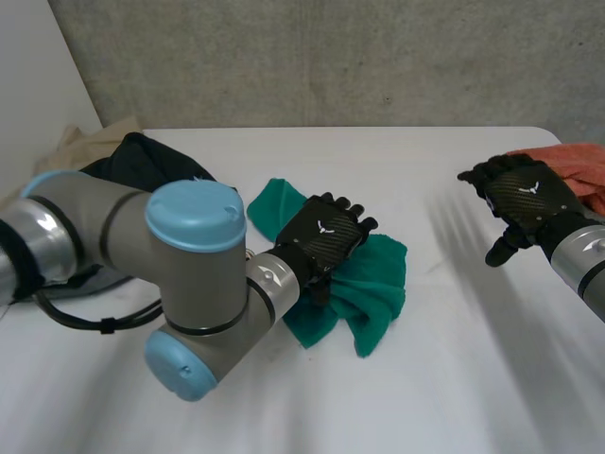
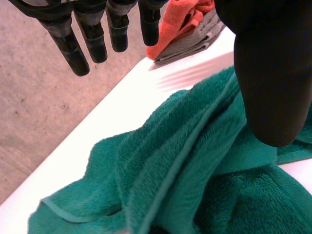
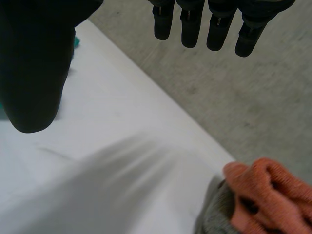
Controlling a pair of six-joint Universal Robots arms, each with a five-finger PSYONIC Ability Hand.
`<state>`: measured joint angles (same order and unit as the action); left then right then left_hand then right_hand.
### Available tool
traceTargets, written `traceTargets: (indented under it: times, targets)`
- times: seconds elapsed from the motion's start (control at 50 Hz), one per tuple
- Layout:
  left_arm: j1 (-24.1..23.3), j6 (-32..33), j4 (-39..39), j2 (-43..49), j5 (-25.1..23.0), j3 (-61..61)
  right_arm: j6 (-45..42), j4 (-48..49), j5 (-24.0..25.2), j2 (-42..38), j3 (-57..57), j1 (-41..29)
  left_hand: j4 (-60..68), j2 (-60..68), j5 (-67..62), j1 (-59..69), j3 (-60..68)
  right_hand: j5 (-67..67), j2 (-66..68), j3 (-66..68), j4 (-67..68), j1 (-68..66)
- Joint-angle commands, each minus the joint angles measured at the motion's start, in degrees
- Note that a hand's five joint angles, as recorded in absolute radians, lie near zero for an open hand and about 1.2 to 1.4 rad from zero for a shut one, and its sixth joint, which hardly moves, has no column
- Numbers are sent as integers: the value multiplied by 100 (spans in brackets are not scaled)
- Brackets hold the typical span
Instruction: Fold the laundry.
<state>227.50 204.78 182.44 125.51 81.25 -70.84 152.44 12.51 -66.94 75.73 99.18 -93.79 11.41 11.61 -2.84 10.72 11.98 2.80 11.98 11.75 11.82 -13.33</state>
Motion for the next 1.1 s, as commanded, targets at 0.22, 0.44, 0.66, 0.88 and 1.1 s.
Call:
traceTargets:
  times: [0.22, 0.44, 0.66, 0.88, 1.1]
  targets:
    - [840, -26, -112, -1345, 40, -1011, 145, -1523, -73, -111, -409, -912, 48, 28, 94, 117, -8, -280, -198, -175, -182, 333]
    - [463, -834, -16, -1047, 5, -1301, 49, -1515, -627, -629, -813, -1027, 922, 901, -779, 991, 865, -280, -198, -175, -182, 333]
    - [348, -712, 222, 210, 575, -239, 31, -1234, -513, -1640, -1392, -1036, 5823, 5803, -5681, 5892, 5767, -280, -198, -175, -182, 333]
    - [330, -553, 178, -324, 919, -290, 512, -1242, 410, -2887, -2464, -1150, 6859, 6839, -6716, 6928, 6802, -280, -198, -175, -182, 333]
    - [286, -545, 231, -1187, 937, -361, 1692, -619, 375, -2539, -2774, -1466, 6859, 6839, -6716, 6928, 6802, 6720, 6802, 6825, 6818, -6667]
